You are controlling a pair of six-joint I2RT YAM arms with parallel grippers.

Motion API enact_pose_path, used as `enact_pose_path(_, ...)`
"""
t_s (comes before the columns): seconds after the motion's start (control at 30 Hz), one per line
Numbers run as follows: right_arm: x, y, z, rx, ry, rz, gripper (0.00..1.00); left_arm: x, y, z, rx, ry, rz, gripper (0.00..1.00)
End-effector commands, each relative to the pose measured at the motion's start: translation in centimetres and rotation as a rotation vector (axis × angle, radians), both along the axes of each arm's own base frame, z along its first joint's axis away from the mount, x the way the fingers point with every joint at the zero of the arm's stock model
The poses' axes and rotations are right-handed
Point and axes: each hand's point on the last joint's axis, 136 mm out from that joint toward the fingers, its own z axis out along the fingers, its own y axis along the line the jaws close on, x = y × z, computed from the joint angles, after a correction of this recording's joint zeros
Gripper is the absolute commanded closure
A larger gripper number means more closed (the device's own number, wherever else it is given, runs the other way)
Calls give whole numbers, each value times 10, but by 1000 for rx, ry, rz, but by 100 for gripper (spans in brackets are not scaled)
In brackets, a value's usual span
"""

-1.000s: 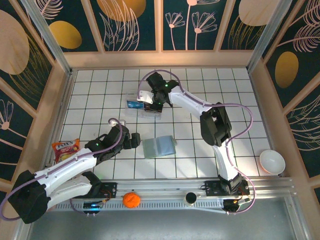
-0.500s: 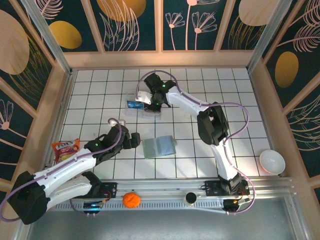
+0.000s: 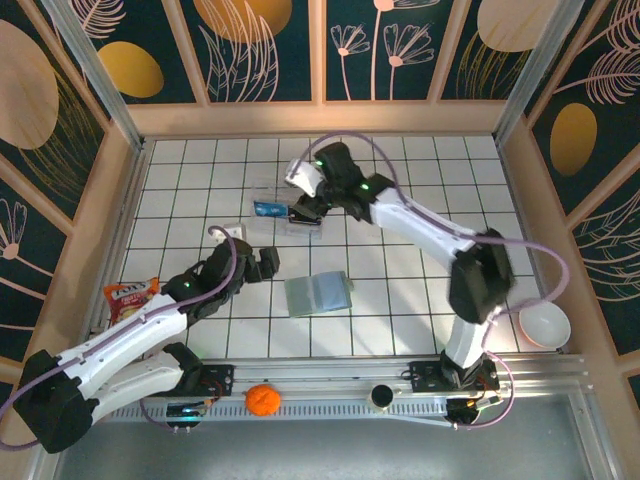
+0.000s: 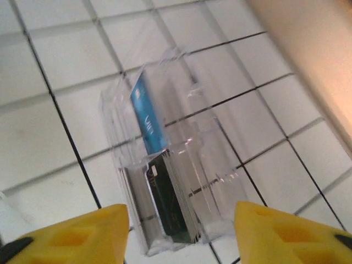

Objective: Take the credit cards out of the card holder

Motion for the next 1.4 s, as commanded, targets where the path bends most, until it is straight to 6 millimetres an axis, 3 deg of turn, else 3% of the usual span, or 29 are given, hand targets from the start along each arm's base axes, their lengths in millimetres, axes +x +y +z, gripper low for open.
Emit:
enact_pose_path(0.0, -2, -18, 65, 363, -96, -159, 41, 33, 18, 51, 30, -188, 118, 1)
enact_pose_path(0.1, -18, -48, 79, 565, -75, -250, 1, 54, 40, 71, 75, -277, 223, 1)
enact_pose_path(0.27, -25, -94, 66, 683, -45, -468, 1, 79, 75, 88, 201, -410, 373, 1)
enact_pose_path(0.37, -23, -126, 57, 687, -74, -628, 1, 89, 92, 84, 253, -454, 406, 1)
enact_pose_path(0.53, -25, -173, 58, 715, -127, -798, 1, 101, 139, 57, 322, -415, 501, 1)
enact_pose_path(0.63, -24, -198, 60, 756, -134, -847, 1, 94, 171, 41, 387, -422, 563, 1)
enact_pose_path(0.73, -25, -216, 60, 780, -138, -881, 1, 86, 189, 28, 426, -446, 604, 1)
enact_pose_path(0.8, -25, -229, 59, 784, -148, -910, 1, 88, 192, 22, 421, -467, 597, 1)
enact_pose_path(1.03, -35, -245, 60, 806, -209, -871, 1, 100, 193, 2, 480, -499, 539, 1)
enact_pose_path(1.37, -34, -273, 54, 801, -310, -868, 1, 126, 167, -10, 397, -468, 283, 1)
